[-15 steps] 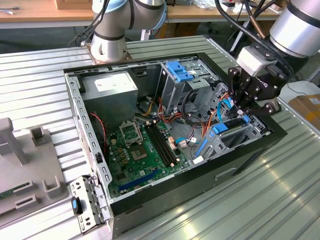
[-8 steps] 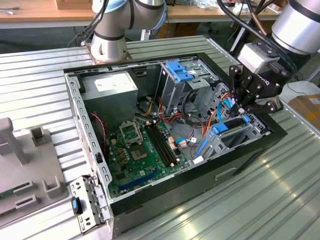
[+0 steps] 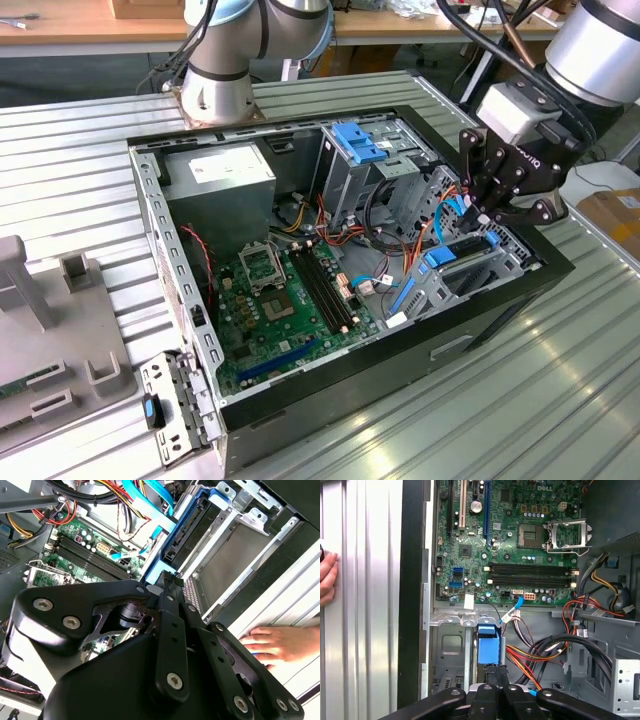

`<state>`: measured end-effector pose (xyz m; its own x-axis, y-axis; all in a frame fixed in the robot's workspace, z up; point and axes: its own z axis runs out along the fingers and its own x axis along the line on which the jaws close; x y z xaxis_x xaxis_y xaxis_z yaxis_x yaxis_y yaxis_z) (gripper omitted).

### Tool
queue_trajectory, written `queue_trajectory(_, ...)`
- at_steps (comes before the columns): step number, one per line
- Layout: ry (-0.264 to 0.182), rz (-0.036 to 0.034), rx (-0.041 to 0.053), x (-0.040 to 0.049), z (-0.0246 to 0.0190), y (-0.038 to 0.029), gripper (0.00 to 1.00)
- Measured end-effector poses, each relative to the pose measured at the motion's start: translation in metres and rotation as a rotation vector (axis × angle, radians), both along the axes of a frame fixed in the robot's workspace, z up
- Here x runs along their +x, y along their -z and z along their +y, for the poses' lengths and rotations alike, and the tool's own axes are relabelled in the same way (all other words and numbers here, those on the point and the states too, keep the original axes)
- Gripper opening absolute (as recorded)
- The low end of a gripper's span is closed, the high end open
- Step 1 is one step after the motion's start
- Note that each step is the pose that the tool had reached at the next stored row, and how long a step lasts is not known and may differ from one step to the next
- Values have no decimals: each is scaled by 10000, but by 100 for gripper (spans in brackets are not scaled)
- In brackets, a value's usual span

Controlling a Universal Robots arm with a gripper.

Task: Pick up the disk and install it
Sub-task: 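Insert the disk into the insertion slot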

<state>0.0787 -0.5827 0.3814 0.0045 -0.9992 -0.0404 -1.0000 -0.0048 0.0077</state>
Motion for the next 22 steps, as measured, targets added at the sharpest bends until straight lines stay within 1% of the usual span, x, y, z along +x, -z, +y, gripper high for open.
queue_trajectory(7, 0, -2, 8, 0, 0, -15, 11)
queue_trajectory(8, -3, -12, 20, -1, 0, -18, 11)
queue_trajectory(9, -13, -44, 64, -2, 0, -17, 11)
queue_trajectory(10, -19, -59, 84, -2, 0, -16, 11)
queue_trajectory(18, -20, -73, 89, -2, 0, -16, 11)
queue_trajectory(22, -19, -82, 97, 36, 1, -16, 11)
